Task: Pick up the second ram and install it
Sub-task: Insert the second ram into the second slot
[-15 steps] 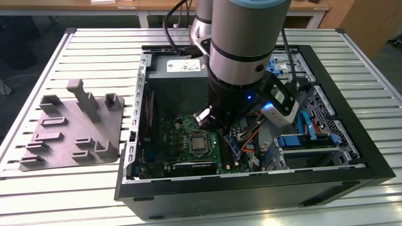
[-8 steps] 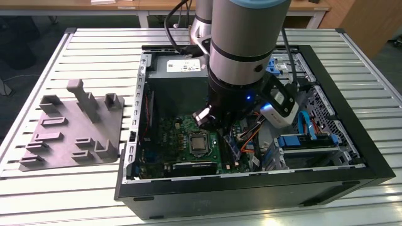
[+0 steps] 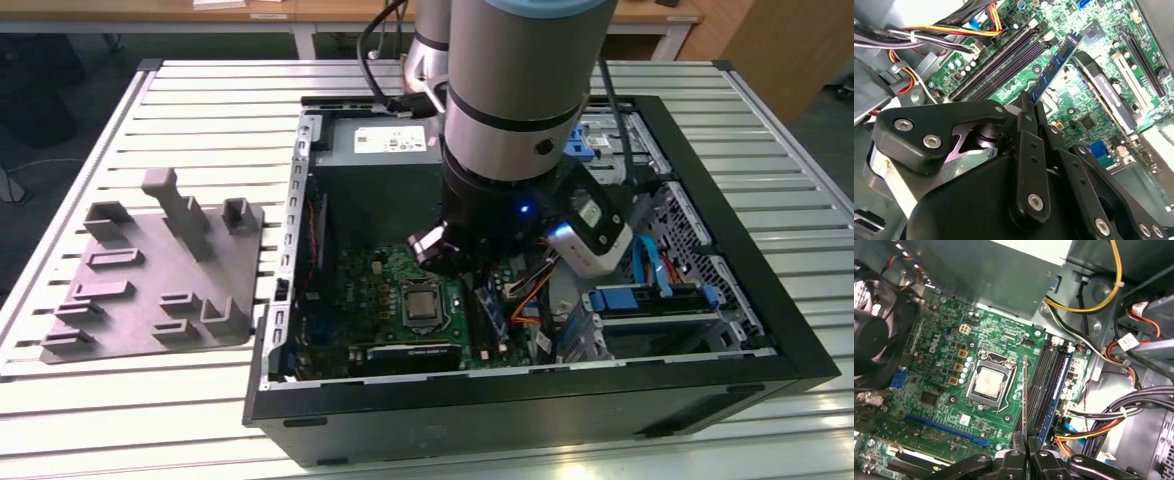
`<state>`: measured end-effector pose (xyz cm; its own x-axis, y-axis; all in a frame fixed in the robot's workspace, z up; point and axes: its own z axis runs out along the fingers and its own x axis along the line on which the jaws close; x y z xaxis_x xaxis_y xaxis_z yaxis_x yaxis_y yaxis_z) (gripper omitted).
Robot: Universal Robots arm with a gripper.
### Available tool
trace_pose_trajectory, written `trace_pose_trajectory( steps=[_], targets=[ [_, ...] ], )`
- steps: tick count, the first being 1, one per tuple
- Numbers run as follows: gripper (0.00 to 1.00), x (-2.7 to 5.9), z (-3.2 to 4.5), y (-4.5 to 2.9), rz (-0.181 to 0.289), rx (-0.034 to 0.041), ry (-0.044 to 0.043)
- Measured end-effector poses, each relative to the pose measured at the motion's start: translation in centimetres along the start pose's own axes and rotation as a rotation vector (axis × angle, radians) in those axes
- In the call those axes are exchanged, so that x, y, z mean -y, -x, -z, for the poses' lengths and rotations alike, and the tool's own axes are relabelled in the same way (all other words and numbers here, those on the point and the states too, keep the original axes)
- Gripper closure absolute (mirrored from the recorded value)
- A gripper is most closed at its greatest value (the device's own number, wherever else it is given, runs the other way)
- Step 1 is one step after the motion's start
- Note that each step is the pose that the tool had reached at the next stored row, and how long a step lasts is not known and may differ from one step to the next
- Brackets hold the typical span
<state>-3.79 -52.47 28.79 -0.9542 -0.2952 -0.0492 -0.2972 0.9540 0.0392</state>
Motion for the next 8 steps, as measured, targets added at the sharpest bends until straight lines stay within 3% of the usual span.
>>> trace_pose_trajectory(
  steps=[8],
  targets=[
    [0.86, 0.00, -0.03, 0.00, -0.120, 0.0047, -0.0059]
  ],
)
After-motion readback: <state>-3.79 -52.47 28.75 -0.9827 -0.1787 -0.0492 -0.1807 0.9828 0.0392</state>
